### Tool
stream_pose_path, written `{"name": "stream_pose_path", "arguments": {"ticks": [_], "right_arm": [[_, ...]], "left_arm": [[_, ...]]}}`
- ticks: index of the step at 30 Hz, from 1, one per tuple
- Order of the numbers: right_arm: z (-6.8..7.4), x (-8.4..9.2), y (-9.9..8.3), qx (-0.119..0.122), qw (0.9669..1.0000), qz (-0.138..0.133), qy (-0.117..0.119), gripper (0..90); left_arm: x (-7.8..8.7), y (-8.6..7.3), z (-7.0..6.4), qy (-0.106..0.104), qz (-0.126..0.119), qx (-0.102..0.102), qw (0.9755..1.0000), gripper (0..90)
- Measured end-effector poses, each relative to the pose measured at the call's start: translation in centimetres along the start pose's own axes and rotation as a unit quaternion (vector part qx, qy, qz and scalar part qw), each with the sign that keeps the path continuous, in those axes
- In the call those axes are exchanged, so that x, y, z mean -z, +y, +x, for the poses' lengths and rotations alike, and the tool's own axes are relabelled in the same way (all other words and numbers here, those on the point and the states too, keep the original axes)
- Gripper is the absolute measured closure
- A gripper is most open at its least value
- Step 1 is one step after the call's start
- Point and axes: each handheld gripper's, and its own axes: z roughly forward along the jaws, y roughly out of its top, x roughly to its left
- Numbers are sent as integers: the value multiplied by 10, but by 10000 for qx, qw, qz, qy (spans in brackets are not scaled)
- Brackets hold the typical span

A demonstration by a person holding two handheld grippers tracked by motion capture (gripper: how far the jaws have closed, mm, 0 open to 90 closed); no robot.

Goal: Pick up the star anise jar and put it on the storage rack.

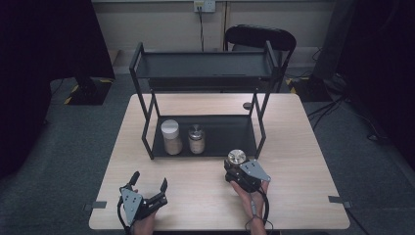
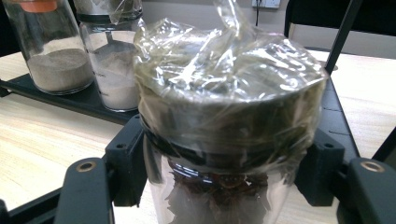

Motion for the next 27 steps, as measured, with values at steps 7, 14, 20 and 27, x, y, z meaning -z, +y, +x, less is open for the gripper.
{"name": "stream_pose_path", "arguments": {"ticks": [7,14,20,27], "right_arm": [[-1,1,0,3,10000,0,45,311],[-2,1,2,15,9999,36,119,311],[-2,1,5,12,9999,35,143,311],[-3,1,7,-26,9999,37,161,311]], "left_arm": [[0,0,0,-1,0,1,10000,35],[0,0,0,-2,0,2,10000,35],[0,0,0,-3,0,1,10000,35],[0,0,0,-4,-1,1,10000,35]]}}
